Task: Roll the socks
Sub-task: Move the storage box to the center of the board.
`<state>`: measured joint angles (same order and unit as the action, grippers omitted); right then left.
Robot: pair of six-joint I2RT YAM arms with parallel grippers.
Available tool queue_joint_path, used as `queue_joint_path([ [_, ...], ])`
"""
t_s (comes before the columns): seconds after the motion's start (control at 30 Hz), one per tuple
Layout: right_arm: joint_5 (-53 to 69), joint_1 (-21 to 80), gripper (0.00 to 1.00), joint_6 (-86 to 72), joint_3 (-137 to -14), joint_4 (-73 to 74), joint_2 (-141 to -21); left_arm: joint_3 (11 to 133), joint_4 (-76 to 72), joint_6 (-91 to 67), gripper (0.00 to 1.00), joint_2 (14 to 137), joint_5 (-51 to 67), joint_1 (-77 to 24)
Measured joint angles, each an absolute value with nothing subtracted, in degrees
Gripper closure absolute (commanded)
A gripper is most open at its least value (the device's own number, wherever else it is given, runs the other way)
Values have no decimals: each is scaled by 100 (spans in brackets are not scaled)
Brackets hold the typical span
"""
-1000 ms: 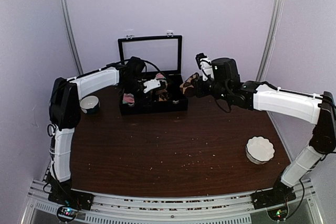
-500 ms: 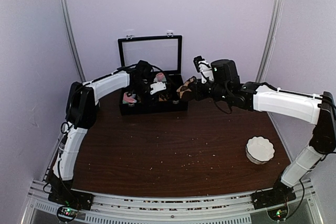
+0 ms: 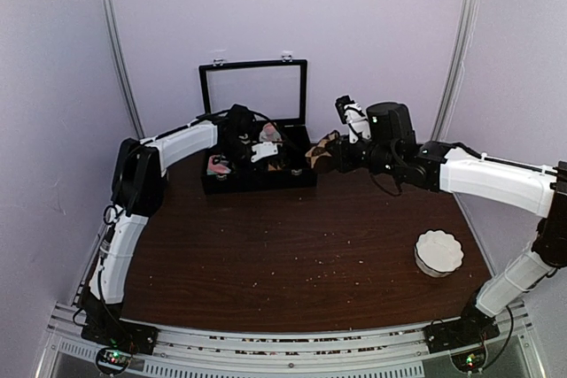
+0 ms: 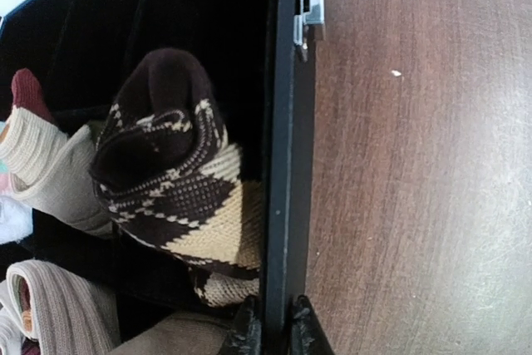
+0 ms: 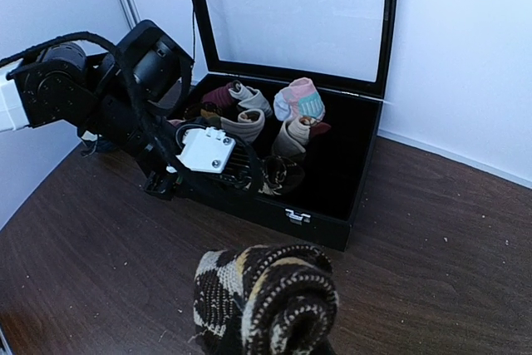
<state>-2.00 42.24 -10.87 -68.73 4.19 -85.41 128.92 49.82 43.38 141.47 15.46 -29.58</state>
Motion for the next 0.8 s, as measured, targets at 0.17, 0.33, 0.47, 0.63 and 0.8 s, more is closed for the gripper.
queue_joint_path([
  [0.17,-320,4189,100,-980,-6919,679,-8558,11992,4644,4364,94,13646,1702,-2969],
  [0.33,-456,4130,100,-740,-7225,897,-8781,10755,4504,4268,94,12890,1922,-3114],
  [0.47,-523,4093,100,-534,-7520,1028,-9072,9870,4438,4086,93,12322,2115,-3391],
  [0.63,-609,4084,100,-261,-7861,1120,-9588,8989,4528,3898,92,11736,2458,-3844],
  [0.8,-694,4084,100,-36,-8058,1232,-10038,8541,4906,4042,80,11437,2856,-4222],
])
